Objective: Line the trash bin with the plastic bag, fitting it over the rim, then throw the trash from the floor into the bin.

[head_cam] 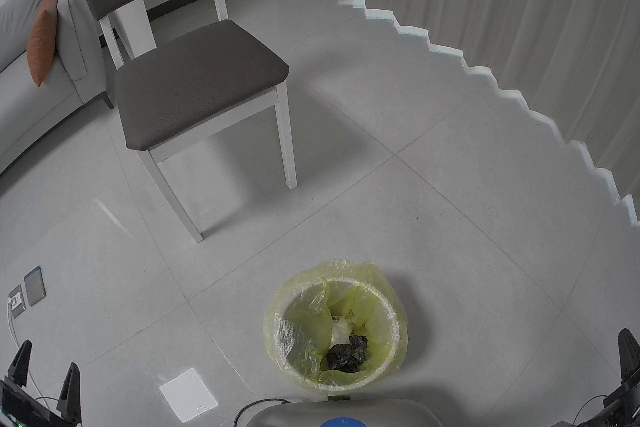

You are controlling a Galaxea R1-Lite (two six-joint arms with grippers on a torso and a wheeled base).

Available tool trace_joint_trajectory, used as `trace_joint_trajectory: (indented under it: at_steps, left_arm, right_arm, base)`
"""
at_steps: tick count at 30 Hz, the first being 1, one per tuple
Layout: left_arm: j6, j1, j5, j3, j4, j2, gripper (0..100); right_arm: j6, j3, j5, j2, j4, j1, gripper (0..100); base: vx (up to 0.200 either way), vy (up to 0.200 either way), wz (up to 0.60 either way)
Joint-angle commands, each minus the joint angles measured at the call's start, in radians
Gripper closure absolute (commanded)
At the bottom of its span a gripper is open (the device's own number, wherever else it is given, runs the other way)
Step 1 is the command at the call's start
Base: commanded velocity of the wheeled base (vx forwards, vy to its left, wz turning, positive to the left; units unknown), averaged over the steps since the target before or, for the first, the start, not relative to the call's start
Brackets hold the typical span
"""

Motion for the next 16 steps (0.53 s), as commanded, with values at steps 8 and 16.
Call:
trace_joint_trajectory:
  at_steps: [8,16]
  left_arm:
    - [0.005,-0.001,0.002,0.018,0.000,-0.011,0]
    - [0.006,0.000,0.004,0.018,0.000,-0.011,0]
  right_arm:
    - [0.000,0.017,-0.009,-0.012,0.000,0.000,100]
    - [0.003,0.017,-0.008,-0.012,0.000,-0.002,100]
  base:
    - [0.000,0.000,0.00]
    - [0.000,0.000,0.00]
